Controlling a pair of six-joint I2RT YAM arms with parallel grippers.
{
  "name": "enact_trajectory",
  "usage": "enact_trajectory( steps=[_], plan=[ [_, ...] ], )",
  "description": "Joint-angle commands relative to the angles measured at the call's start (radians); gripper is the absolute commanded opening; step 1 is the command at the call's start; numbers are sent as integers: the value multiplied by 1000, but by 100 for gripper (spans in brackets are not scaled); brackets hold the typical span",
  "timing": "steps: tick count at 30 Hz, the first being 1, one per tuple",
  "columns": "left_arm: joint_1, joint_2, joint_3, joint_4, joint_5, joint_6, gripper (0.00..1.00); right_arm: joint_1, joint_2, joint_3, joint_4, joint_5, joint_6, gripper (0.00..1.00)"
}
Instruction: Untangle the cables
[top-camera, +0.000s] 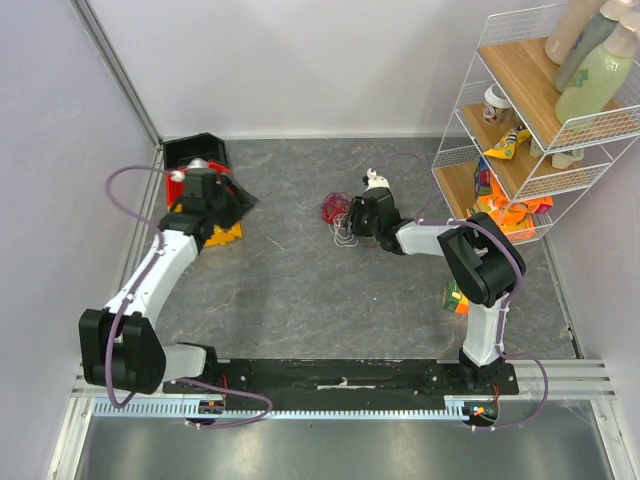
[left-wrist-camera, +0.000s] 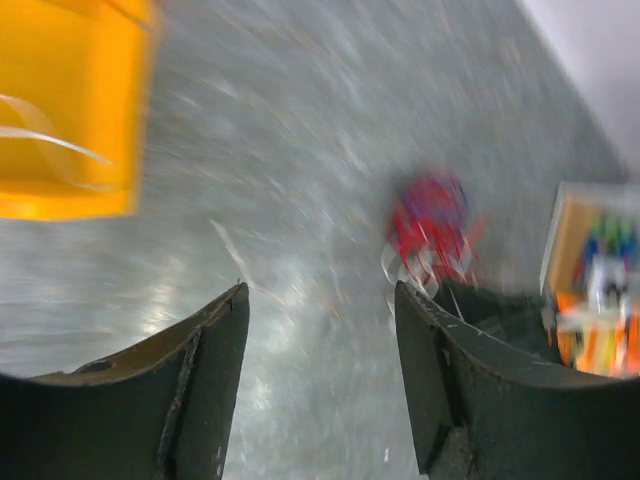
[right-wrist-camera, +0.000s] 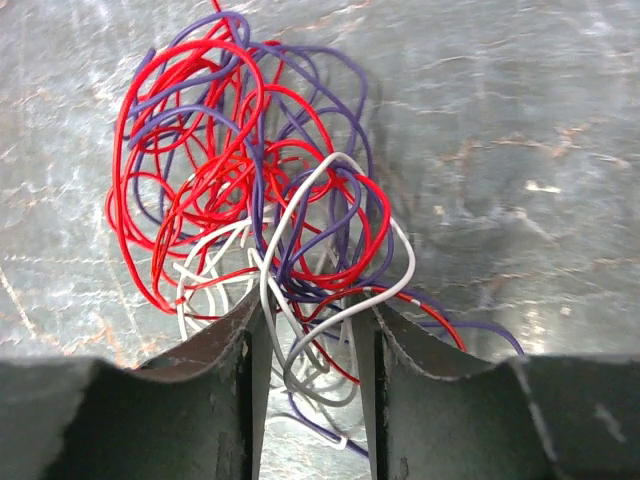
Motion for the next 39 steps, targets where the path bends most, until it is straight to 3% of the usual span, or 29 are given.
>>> enact_trajectory(
  steps=[1, 6, 11, 19, 24, 39],
  plan=[
    [-181, 35, -65, 229, 253, 179, 66, 28, 18, 30, 78, -149, -57, 40],
    [-339, 121, -146, 450, 359, 188, 63, 41, 1, 16, 90, -200, -71, 35],
    [-430, 265, -148, 510, 344, 156, 52, 41, -10, -21, 142, -236, -42, 35],
    [-448, 309, -179, 523, 234, 116, 50, 41, 3, -2, 132, -239, -45, 36],
    [-447, 389, -100, 465, 179, 123, 39, 40, 4, -4, 126, -237, -48, 36],
    [-447, 484, -42, 386, 88, 90, 41, 41, 18, 18, 113, -228, -56, 36]
  ],
)
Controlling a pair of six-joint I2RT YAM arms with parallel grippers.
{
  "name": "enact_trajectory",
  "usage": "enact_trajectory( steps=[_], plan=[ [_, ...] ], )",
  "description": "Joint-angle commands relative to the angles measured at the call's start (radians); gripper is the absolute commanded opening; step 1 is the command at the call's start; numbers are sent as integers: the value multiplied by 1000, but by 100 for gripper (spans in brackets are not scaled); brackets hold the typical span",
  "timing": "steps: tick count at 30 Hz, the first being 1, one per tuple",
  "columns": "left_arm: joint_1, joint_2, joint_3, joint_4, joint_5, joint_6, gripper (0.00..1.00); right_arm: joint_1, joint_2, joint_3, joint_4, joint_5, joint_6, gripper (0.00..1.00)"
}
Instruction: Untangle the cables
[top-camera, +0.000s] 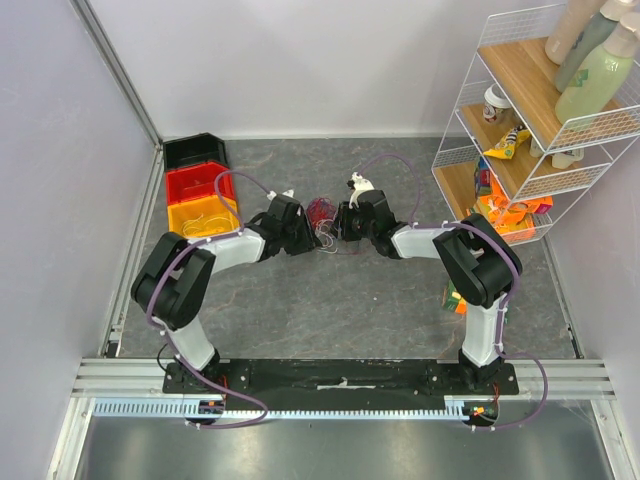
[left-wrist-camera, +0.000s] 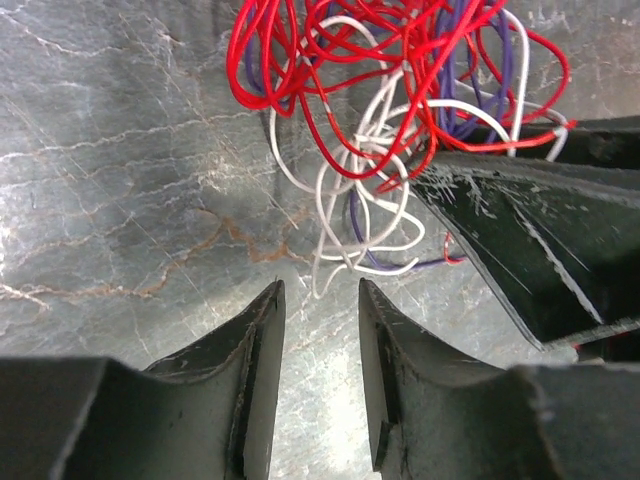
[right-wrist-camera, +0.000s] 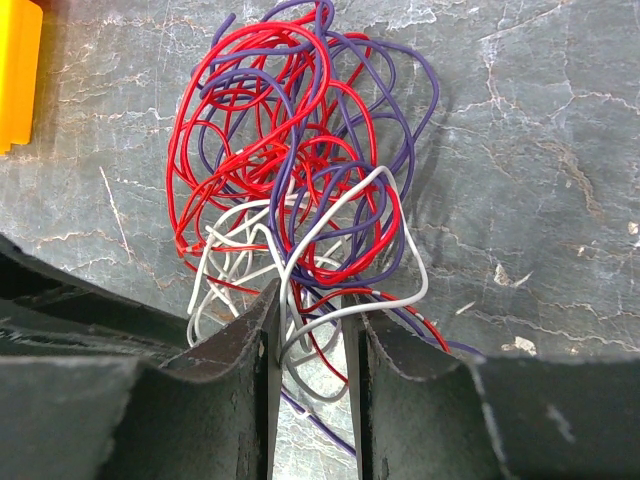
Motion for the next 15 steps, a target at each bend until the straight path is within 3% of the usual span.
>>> enact_trajectory(
  steps=[1, 3, 6, 10, 15],
  plan=[
    [-1, 59, 57, -9, -30, -24, 40, -1, 7, 30, 17, -8, -9, 36],
    [2, 77, 69, -5, -29, -21, 31, -1, 9, 32, 14, -6, -11, 36],
    [1, 65, 77, -26, -47, -9, 2, -1, 10, 35, 5, 6, -14, 37],
    [-1, -76, 5, -57, -73, -6, 2, -1, 25, 67, -57, 72, -16, 38],
    [1, -346, -95, -149, -4, 45, 2, -3, 19, 84, -152, 259, 3, 39]
  ],
)
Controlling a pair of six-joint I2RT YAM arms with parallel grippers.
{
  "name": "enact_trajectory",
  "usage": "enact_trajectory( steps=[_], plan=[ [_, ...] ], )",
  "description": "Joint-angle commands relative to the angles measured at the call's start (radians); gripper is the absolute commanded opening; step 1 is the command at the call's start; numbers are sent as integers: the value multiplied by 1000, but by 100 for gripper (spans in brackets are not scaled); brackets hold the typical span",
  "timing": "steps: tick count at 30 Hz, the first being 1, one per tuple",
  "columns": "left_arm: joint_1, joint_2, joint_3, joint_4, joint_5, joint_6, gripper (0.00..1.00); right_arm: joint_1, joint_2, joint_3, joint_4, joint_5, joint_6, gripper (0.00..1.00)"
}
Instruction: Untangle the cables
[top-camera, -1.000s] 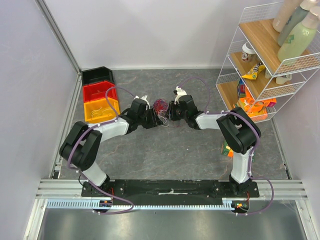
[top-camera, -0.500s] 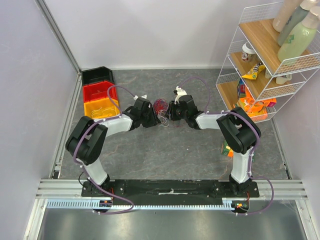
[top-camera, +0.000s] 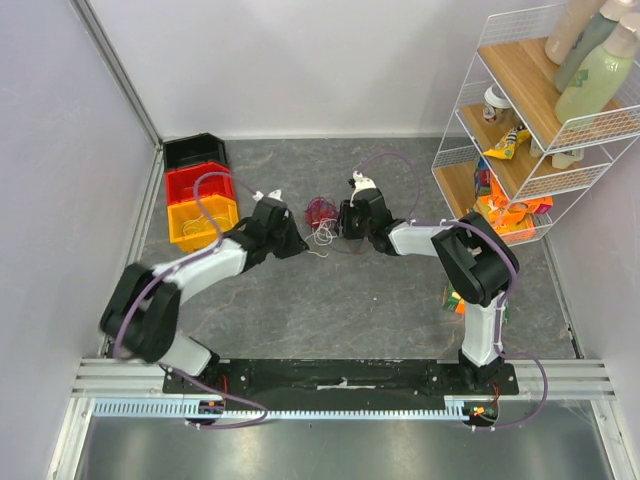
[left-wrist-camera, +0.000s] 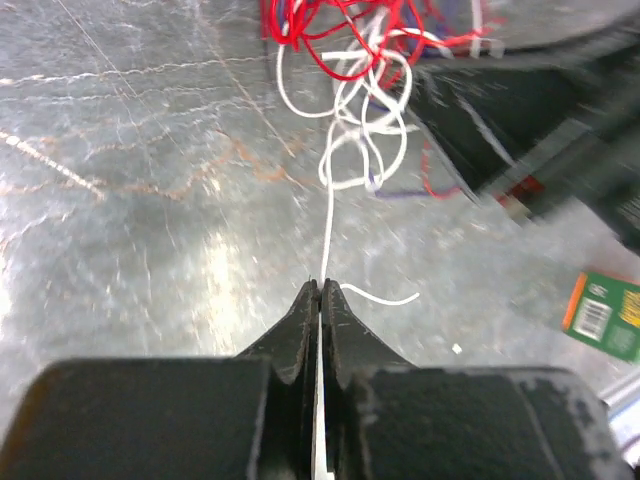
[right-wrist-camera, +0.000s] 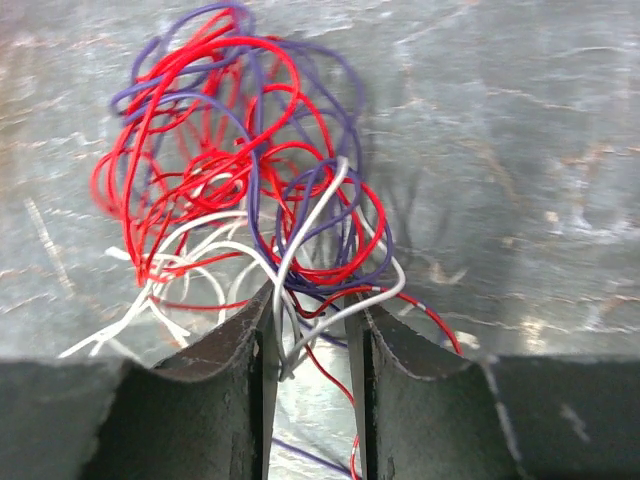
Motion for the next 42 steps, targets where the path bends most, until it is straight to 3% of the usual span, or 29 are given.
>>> enact_trajectory(
  steps=[1, 6, 11, 15, 22, 34, 39, 42],
  plan=[
    [0, -258, -56, -97, 24, 59, 2, -4, -10, 37, -98, 231, 14, 38],
    [0, -531, -76, -242, -56, 119, 2, -24, -67, -18, -112, 346, 64, 42],
    [-1, -810, 11, -350, -186, 226, 2, -59, -61, -29, -118, 334, 98, 61],
    [0, -933, 188, -437, -255, 332, 2, -73, -70, -43, -101, 304, 100, 74],
    [-1, -985, 424, -585, -329, 415, 2, -79, -196, -178, 75, 216, 25, 91],
    [-1, -1022, 785, -709, -490, 492, 2, -82, -201, -179, 72, 219, 20, 95],
    [0, -1013, 851, -741, -504, 489, 2, -82, -207, -187, 84, 218, 14, 98],
    [0, -999, 802, -761, -440, 423, 2, -80, -205, -186, 78, 213, 14, 98]
  ],
)
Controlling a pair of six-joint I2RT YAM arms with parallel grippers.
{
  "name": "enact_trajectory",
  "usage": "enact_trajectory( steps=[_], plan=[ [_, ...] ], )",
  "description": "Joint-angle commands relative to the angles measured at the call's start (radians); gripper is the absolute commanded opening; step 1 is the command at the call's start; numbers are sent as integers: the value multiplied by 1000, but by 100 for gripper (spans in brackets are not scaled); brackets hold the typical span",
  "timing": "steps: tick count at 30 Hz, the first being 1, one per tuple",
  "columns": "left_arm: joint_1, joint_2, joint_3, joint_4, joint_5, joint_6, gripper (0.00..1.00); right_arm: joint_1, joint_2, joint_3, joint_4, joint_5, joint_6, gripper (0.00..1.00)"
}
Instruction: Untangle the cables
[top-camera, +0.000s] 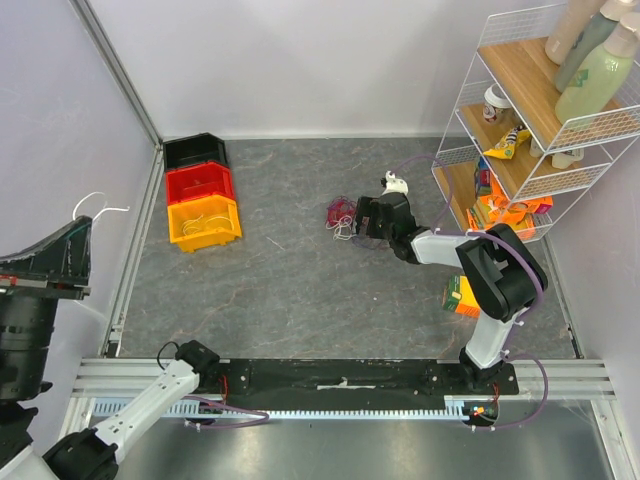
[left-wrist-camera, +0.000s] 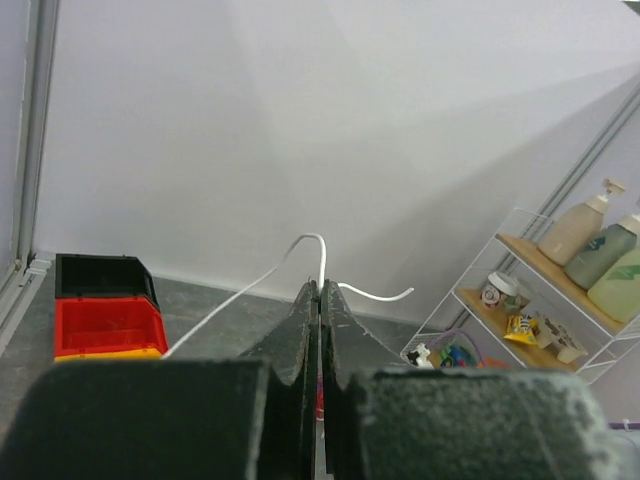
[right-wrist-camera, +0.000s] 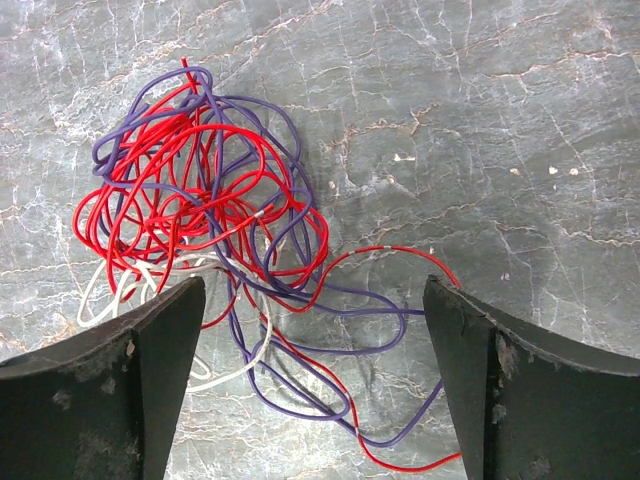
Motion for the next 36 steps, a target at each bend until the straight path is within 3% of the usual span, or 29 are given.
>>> enact_trajectory(
  steps=[1, 3, 6, 11, 19, 26, 31, 36],
  plan=[
    [1, 38, -88, -60, 76, -45, 2, -1, -37, -2, 42, -6, -20, 98],
    [1, 64, -169, -53, 180, -81, 2, 2, -34, -2, 43, -15, -23, 98],
    [-1, 122, -278, -41, 204, -117, 2, 5, -32, -2, 43, -27, -25, 97],
    [1, 230, -375, 24, 76, -119, 2, 11, -28, 3, 43, -30, -31, 97],
    [27, 456, -340, 208, -36, -35, 1, 9, -5, 31, 26, -41, -35, 96],
    [227, 613, -250, 229, -2, -76, 2, 9, 6, 43, 20, -47, -35, 96],
    [393, 613, -297, 295, 200, -107, 2, 11, 12, 47, 23, -53, -35, 96],
    [458, 613, -276, 305, 283, -163, 2, 11, 22, 55, 20, -60, -32, 96]
  ],
)
